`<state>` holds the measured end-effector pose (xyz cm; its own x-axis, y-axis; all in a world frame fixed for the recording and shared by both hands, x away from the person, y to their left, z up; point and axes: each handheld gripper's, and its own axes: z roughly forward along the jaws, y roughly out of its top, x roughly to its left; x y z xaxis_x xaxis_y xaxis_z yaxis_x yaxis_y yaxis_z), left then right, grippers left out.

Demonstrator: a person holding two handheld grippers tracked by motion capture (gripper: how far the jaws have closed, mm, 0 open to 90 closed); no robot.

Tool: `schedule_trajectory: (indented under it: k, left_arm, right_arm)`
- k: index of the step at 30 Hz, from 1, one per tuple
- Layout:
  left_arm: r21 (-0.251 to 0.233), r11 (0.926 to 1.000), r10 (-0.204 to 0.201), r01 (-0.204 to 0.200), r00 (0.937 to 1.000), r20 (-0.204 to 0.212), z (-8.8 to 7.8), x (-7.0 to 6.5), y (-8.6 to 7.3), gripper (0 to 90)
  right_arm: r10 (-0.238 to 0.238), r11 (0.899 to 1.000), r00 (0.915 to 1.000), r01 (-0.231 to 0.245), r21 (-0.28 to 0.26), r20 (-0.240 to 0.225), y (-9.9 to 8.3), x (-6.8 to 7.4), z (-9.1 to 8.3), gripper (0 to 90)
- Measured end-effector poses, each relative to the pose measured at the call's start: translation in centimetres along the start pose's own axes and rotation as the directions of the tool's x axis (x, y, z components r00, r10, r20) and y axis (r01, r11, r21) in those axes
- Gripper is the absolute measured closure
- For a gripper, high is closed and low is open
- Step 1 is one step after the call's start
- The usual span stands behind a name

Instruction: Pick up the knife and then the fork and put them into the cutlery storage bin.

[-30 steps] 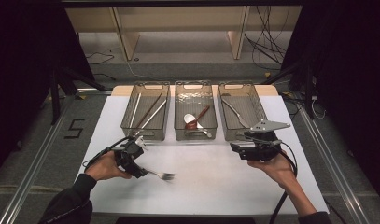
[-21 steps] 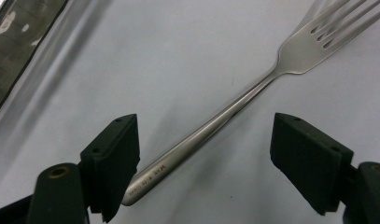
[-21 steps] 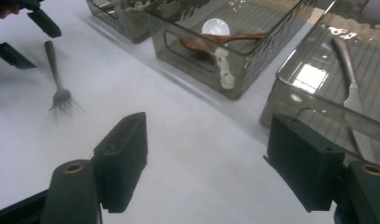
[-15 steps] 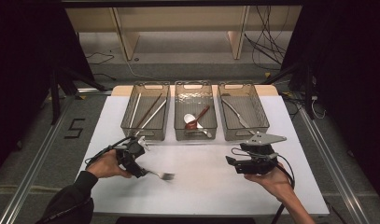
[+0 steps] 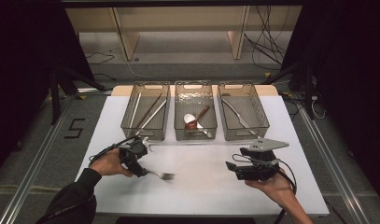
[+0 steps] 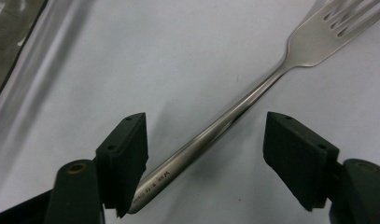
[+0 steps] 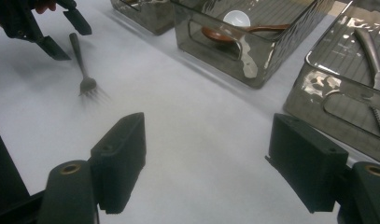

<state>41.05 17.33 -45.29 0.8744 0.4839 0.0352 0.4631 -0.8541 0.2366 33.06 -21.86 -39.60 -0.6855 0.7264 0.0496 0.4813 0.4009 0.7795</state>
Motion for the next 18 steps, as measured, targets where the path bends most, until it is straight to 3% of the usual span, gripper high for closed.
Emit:
schedule_trajectory:
  k: [4,8,15,18]
  left_arm:
    - [0.018,0.9998,0.013,-0.013,0.9999,0.006,0.26,0.07,0.19,34.8]
    - [0.036,0.9993,-0.002,0.001,0.9997,0.026,0.62,0.21,0.39,40.2]
    - [0.070,0.9972,0.024,-0.027,0.9988,0.043,1.08,0.34,0.64,48.2]
    - [0.070,0.9974,0.013,-0.017,0.9986,0.051,1.05,0.42,0.61,52.6]
  right_arm:
    - [-0.003,1.000,1.0000,0.003,0.007,-0.005,-0.07,0.16,0.11,28.3]
    - [-0.007,1.000,0.9999,0.007,0.009,-0.008,-0.11,0.20,0.16,28.3]
    - [-0.007,1.000,0.9999,0.008,0.010,-0.011,-0.10,0.18,0.19,28.3]
    - [-0.009,1.000,0.9999,0.009,0.012,-0.012,-0.10,0.21,0.22,28.4]
